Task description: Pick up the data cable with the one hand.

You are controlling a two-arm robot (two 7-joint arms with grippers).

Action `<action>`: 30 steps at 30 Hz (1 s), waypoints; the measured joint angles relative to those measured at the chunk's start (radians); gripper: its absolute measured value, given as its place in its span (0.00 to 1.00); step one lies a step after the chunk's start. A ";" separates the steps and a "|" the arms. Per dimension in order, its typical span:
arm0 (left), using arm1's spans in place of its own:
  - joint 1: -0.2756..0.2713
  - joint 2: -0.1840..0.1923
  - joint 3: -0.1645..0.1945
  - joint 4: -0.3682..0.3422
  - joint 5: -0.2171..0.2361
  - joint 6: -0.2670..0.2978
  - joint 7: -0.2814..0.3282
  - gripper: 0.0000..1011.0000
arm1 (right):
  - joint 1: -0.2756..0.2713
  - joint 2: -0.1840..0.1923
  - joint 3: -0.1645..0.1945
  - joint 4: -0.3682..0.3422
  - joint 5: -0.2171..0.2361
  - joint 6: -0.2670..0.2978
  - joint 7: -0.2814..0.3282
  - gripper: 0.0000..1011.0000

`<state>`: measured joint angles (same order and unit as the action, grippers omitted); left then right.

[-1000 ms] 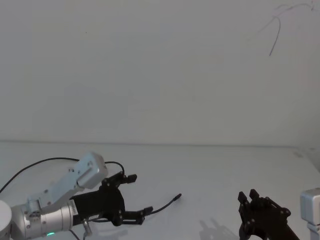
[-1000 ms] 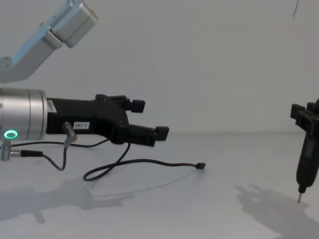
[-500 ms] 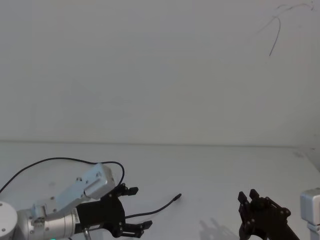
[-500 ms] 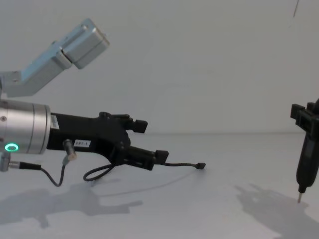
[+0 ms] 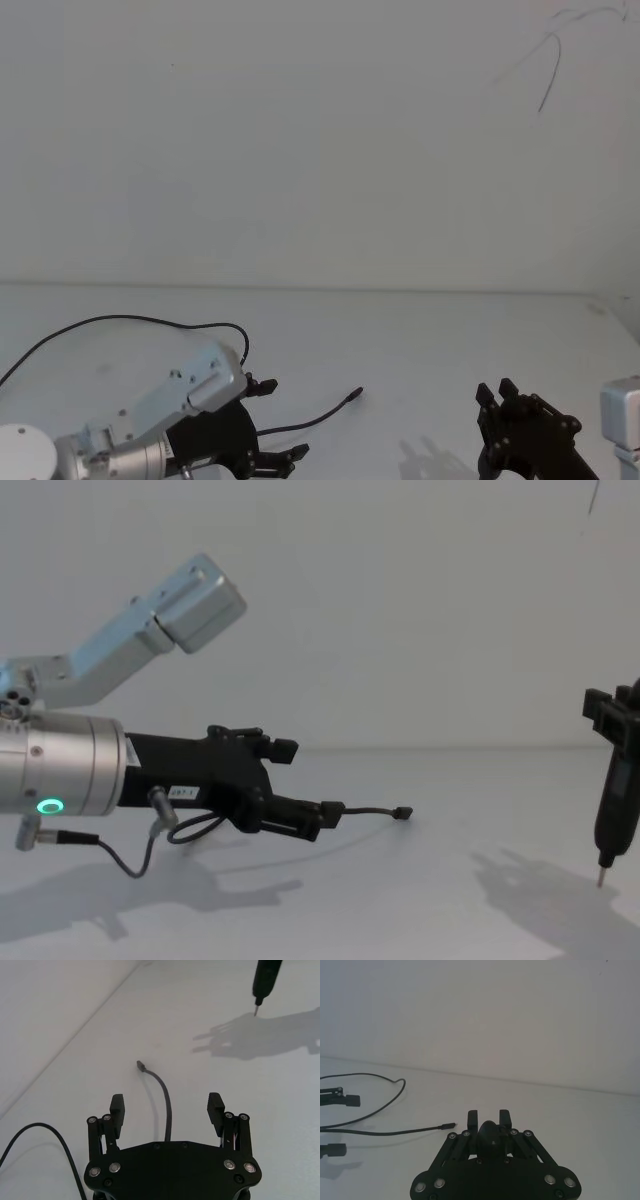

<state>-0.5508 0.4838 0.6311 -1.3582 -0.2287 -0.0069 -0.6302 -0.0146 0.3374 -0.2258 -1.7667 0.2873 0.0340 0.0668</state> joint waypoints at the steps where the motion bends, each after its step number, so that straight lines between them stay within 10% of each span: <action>1: 0.000 -0.002 0.001 0.002 0.003 0.000 0.004 0.99 | 0.000 0.000 0.000 0.000 0.000 0.000 0.000 0.25; 21: -0.023 -0.048 0.026 0.055 0.090 0.020 0.060 0.99 | 0.000 0.000 0.000 0.000 0.000 0.000 0.000 0.25; 30: -0.040 -0.062 0.035 0.071 0.115 0.046 0.064 0.79 | 0.000 0.000 0.000 0.000 0.000 0.000 0.000 0.25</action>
<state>-0.5906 0.4223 0.6664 -1.2873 -0.1135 0.0394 -0.5659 -0.0146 0.3375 -0.2259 -1.7667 0.2874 0.0340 0.0668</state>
